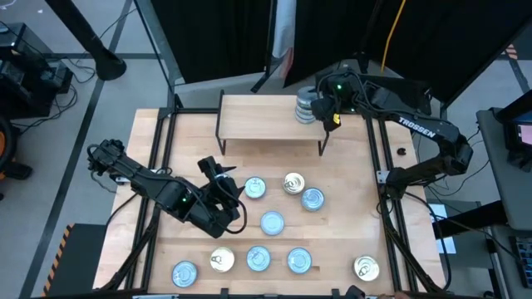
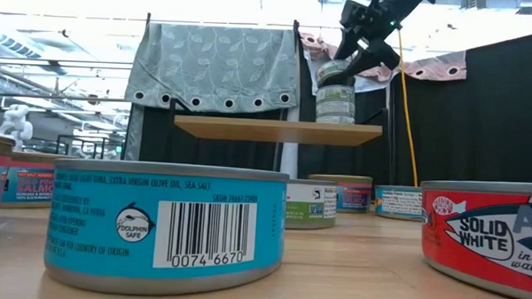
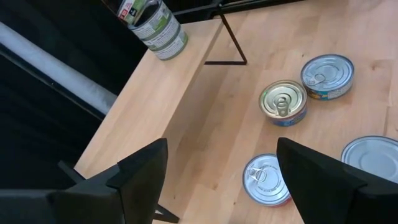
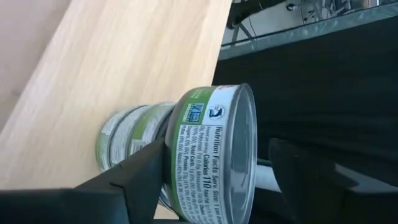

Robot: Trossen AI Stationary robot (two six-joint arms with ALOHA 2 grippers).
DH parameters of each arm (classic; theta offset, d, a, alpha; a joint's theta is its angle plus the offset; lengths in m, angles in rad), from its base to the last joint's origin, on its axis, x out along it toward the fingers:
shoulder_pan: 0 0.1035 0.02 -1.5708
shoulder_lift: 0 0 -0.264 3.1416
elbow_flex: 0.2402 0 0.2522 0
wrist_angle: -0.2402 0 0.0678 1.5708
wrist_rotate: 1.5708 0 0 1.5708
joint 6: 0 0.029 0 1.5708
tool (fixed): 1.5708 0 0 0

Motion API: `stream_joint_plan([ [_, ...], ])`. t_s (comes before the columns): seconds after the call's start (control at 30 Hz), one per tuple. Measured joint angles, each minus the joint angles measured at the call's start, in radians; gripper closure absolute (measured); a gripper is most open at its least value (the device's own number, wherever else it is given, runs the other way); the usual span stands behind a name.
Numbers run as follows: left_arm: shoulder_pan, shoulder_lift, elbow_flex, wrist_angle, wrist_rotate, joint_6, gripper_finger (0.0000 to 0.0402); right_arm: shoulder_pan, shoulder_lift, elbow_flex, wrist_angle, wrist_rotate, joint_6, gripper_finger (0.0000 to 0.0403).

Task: Stack canned seafood by type on shelf
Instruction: Stack the green tuna can on top of the other green tuna cans on the shelf

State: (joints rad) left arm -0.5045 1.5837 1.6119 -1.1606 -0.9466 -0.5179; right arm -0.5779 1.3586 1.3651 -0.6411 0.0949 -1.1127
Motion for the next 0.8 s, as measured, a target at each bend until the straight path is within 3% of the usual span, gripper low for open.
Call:
stream_joint_plan([
  [0.8, 0.0, 0.0, 0.0, -0.001, 0.017, 0.004, 0.0103, -0.036, -0.008, 0.0, -0.034, 0.147, -0.071, 0.0122],
])
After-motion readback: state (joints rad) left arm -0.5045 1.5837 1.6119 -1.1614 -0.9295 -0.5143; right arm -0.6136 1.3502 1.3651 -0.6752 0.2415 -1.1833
